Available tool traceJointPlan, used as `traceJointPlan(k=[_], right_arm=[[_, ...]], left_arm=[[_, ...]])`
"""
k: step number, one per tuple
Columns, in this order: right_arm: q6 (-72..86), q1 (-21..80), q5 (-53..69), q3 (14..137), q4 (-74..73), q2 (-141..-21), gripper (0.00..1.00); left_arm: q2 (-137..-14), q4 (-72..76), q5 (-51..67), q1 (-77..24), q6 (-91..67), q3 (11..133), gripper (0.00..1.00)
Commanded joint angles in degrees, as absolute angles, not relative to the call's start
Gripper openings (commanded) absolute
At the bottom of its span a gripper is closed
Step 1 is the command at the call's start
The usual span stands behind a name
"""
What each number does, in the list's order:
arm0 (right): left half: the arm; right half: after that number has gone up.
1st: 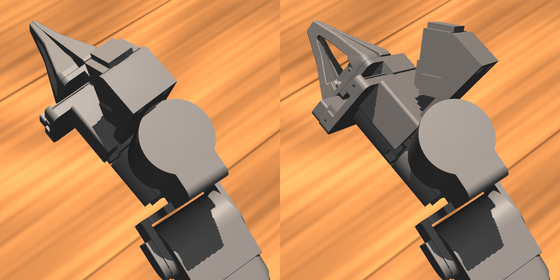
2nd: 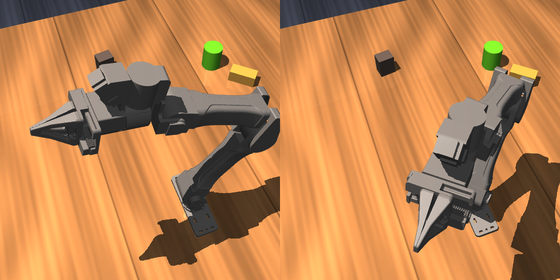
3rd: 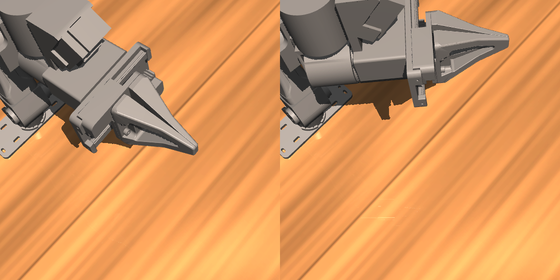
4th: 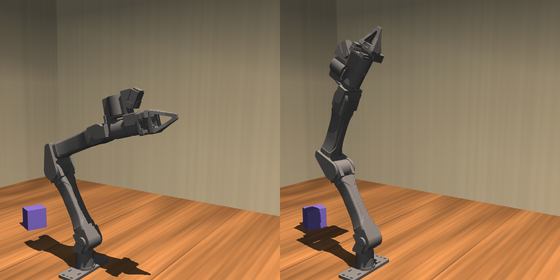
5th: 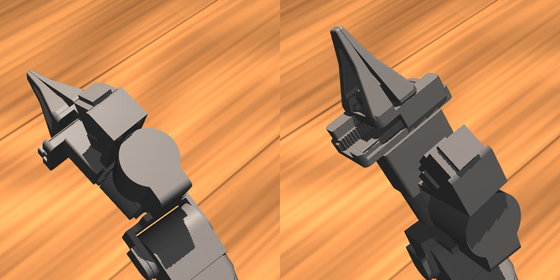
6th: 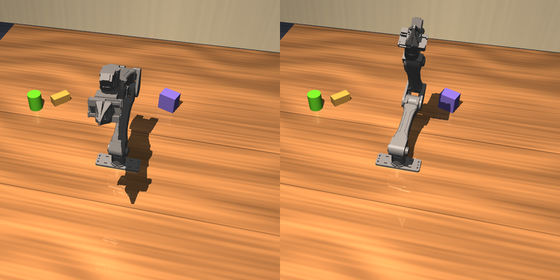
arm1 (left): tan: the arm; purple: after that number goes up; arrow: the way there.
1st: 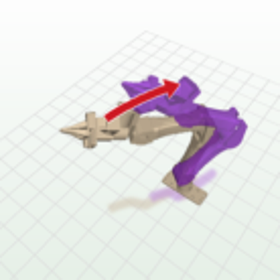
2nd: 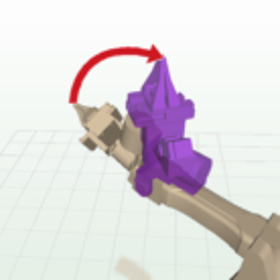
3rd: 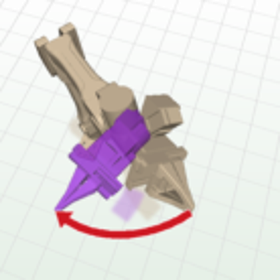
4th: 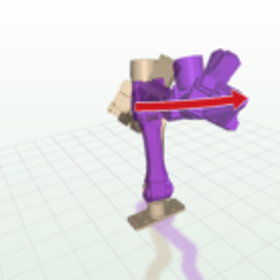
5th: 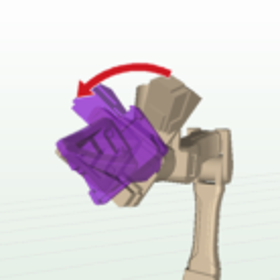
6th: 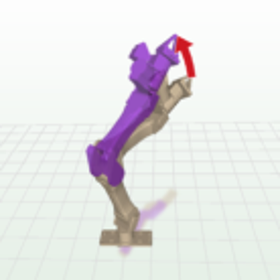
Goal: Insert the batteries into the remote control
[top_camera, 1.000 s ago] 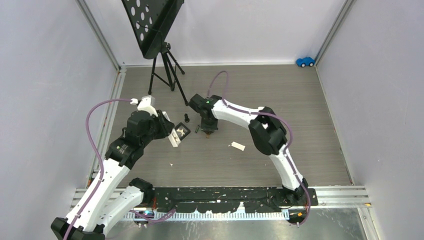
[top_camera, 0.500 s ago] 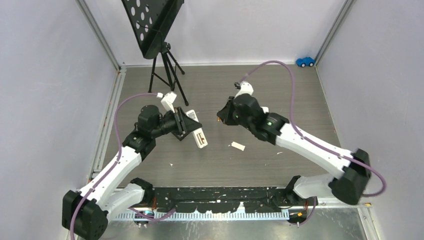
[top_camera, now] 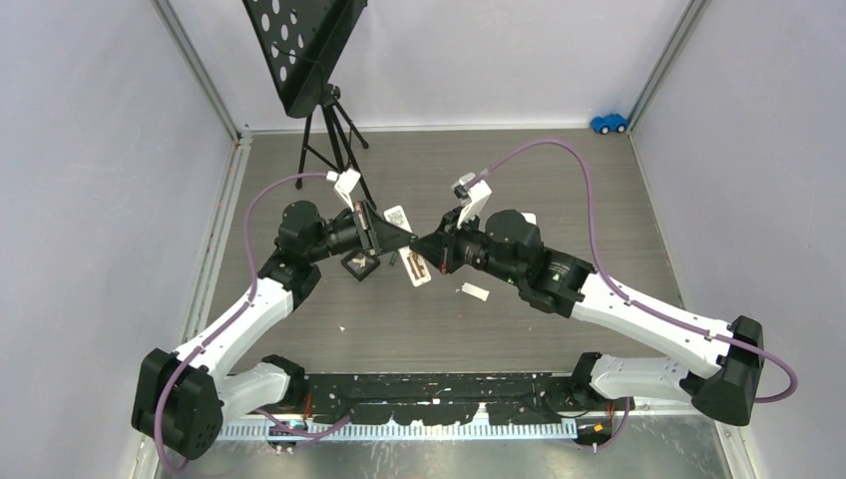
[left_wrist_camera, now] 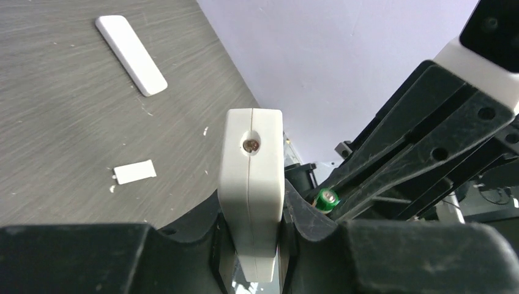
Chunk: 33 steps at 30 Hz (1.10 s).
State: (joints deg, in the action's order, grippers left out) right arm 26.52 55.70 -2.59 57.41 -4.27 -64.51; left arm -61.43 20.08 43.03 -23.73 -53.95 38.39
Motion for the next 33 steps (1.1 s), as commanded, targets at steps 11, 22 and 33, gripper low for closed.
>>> traceJointPlan(k=[11, 22, 33], right_arm=[[17.6, 59.4, -4.5, 55.9, -0.8, -64.0, 0.01], [17.2, 59.8, -1.7, 54.0, -2.2, -61.8, 0.03], [18.0, 59.9, -1.1, 53.6, -2.7, -61.5, 0.14]], left_arm=[[-63.7, 31.0, 49.3, -23.7, -63.5, 40.8, 0.0], [-63.4, 29.9, 48.6, -23.6, -65.2, 41.8, 0.0], [-63.2, 28.7, 48.2, -23.4, -65.5, 42.5, 0.0]])
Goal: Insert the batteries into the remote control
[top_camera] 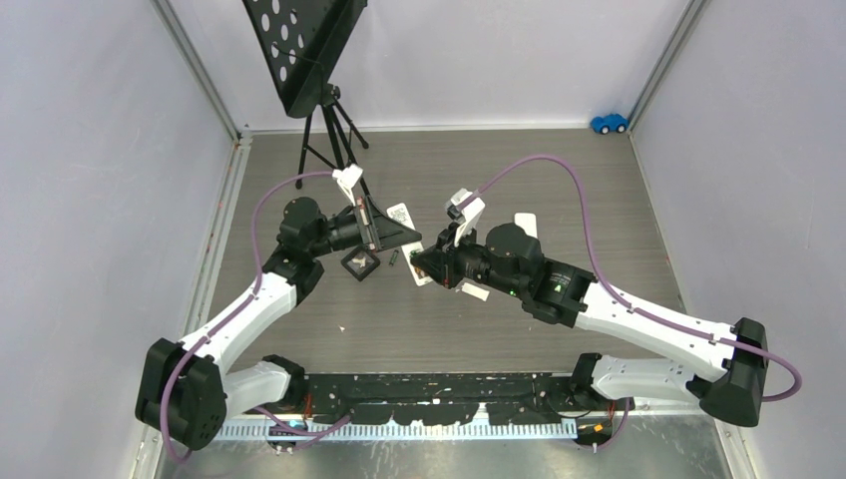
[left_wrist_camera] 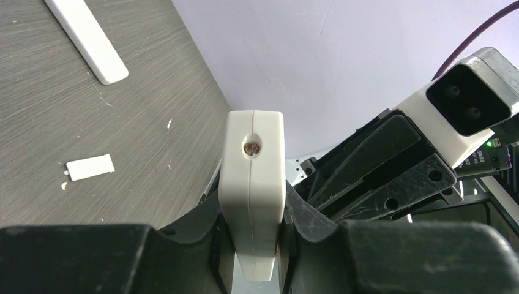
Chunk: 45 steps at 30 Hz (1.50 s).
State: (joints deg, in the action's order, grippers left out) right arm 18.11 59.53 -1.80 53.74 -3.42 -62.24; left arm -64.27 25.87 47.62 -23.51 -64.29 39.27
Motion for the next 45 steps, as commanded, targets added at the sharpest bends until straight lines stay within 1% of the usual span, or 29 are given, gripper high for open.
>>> traceJointPlan(k=[1, 4, 10, 14, 22, 24, 29, 31, 34, 39, 45], right_arm=[[18.1, 59.9, -1.2, 53.7, -2.7, -61.6, 0.16], [18.1, 59.9, -1.8, 53.8, -2.7, -61.6, 0.2], [18.2, 60.0, -3.1, 54.0, -2.1, -61.3, 0.22], [17.6, 59.9, -3.1, 54.0, -1.8, -61.8, 0.26], [18.6, 59.9, -3.7, 53.9, -1.1, -61.1, 0.29], [18.7, 59.9, -4.4, 53.7, -0.8, -60.9, 0.28], [19.0, 60.0, -7.5, 52.1, 3.0, -60.5, 0.16], [19.4, 59.9, -8.6, 50.8, 5.7, -60.2, 0.14], [20.1, 59.9, -9.2, 49.3, 9.0, -60.2, 0.14], [20.4, 59.9, -9.6, 48.7, 8.9, -60.1, 0.14], [21.0, 59.9, -10.2, 47.4, 8.1, -57.7, 0.22]], left_arm=[[-63.3, 28.7, 48.2, -23.3, -65.6, 42.5, 0.0], [-63.3, 28.7, 48.3, -23.3, -65.6, 42.5, 0.0], [-63.4, 28.7, 48.8, -23.3, -65.4, 42.5, 0.0], [-63.8, 28.8, 49.4, -23.3, -65.6, 42.5, 0.0], [-63.4, 28.8, 49.0, -23.2, -66.0, 42.4, 0.0], [-63.3, 28.7, 49.0, -23.2, -66.1, 42.4, 0.0], [-63.4, 28.4, 48.9, -23.2, -67.4, 42.4, 0.0], [-63.4, 29.6, 49.0, -23.2, -69.9, 42.5, 0.0], [-63.4, 32.9, 48.1, -23.2, -74.7, 41.7, 0.0], [-63.1, 34.1, 46.4, -23.2, -78.2, 41.1, 0.0], [-62.8, 34.3, 44.5, -23.1, -80.7, 40.7, 0.0]])
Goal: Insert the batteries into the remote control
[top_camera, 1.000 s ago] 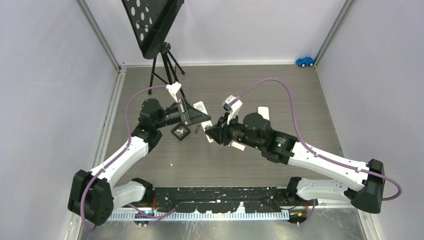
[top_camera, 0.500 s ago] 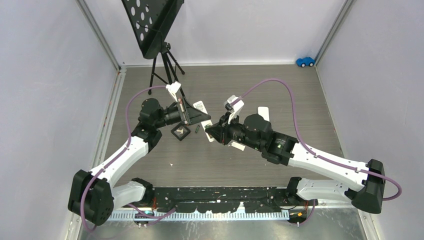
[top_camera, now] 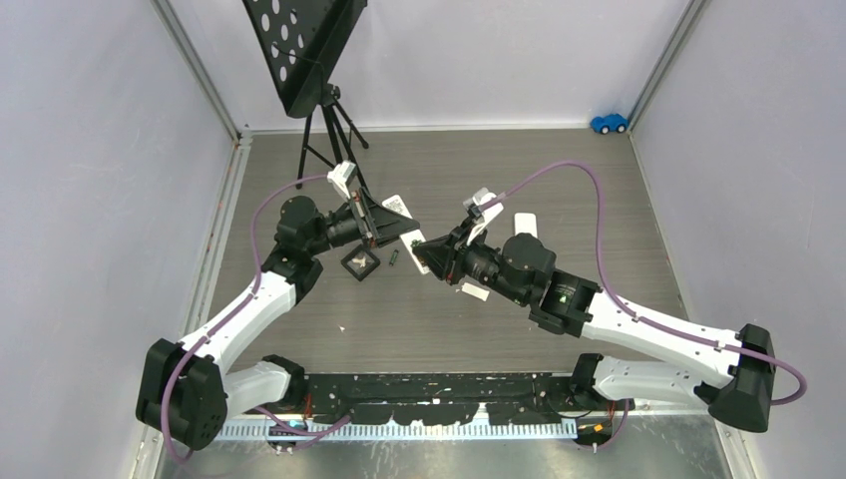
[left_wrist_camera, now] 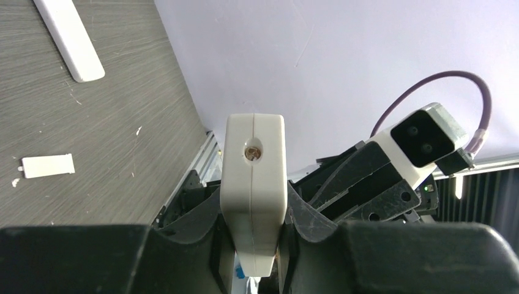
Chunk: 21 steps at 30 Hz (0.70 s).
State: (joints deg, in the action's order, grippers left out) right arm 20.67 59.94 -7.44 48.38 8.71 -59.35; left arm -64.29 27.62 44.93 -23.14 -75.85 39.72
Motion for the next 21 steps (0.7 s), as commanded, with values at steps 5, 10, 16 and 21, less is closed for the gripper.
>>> traceJointPlan(k=[5, 10, 16, 21], right_arm=[[21.3, 60.0, -10.3, 47.5, 7.4, -57.0, 0.3], [21.7, 59.9, -10.4, 48.2, 7.0, -57.1, 0.36], [24.2, 59.9, -12.3, 49.8, 6.0, -56.2, 0.42], [29.9, 59.9, -13.5, 51.8, 2.9, -54.6, 0.54]], left_arm=[[-63.2, 34.0, 44.0, -23.0, -81.2, 40.6, 0.0], [-63.4, 33.9, 43.8, -22.9, -81.0, 40.2, 0.0], [-63.5, 33.7, 43.8, -22.7, -79.9, 40.0, 0.0], [-63.2, 33.7, 43.0, -22.7, -77.9, 39.9, 0.0]])
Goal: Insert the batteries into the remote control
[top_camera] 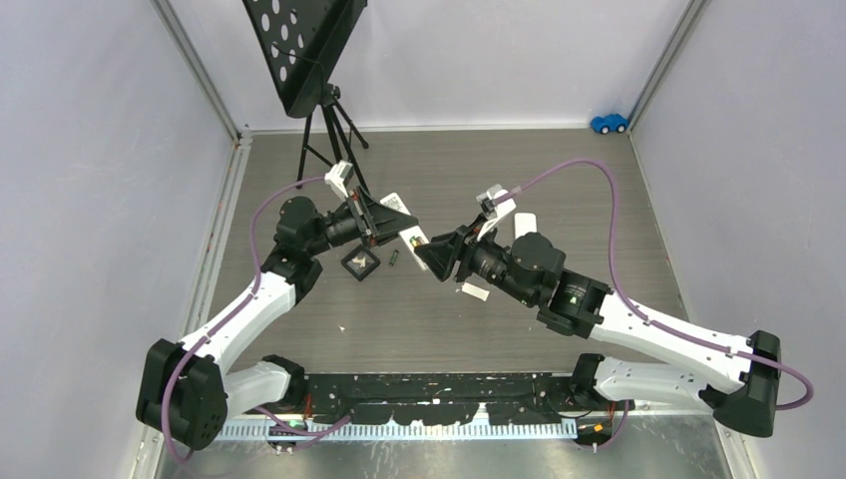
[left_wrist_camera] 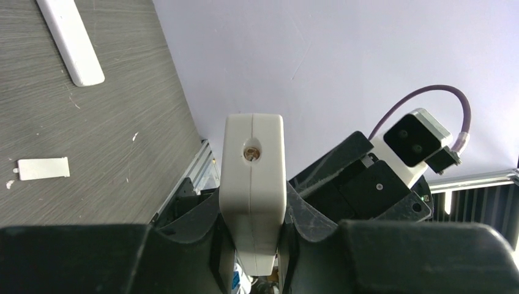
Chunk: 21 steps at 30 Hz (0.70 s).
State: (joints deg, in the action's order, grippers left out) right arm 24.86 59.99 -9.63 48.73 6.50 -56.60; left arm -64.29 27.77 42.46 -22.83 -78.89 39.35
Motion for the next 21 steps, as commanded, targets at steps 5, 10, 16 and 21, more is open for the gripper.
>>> traceJointPlan(k=[5, 10, 16, 21], right_arm=[[43.6, 59.9, -21.5, 50.4, 1.2, -50.9, 0.79], [62.5, 59.9, -27.9, 44.0, 4.6, -48.7, 0.9], [68.8, 59.9, -21.0, 42.0, 15.4, -53.5, 0.92], [69.3, 59.8, -18.0, 43.4, 21.6, -58.0, 0.93]], left_arm=[[-63.1, 34.8, 40.8, -22.7, -76.1, 39.6, 0.0], [-62.4, 36.4, 37.5, -22.7, -75.1, 38.9, 0.0], [-61.6, 37.0, 36.3, -22.7, -75.0, 39.3, 0.0], [-61.4, 36.9, 36.9, -22.7, -74.7, 39.3, 0.0]])
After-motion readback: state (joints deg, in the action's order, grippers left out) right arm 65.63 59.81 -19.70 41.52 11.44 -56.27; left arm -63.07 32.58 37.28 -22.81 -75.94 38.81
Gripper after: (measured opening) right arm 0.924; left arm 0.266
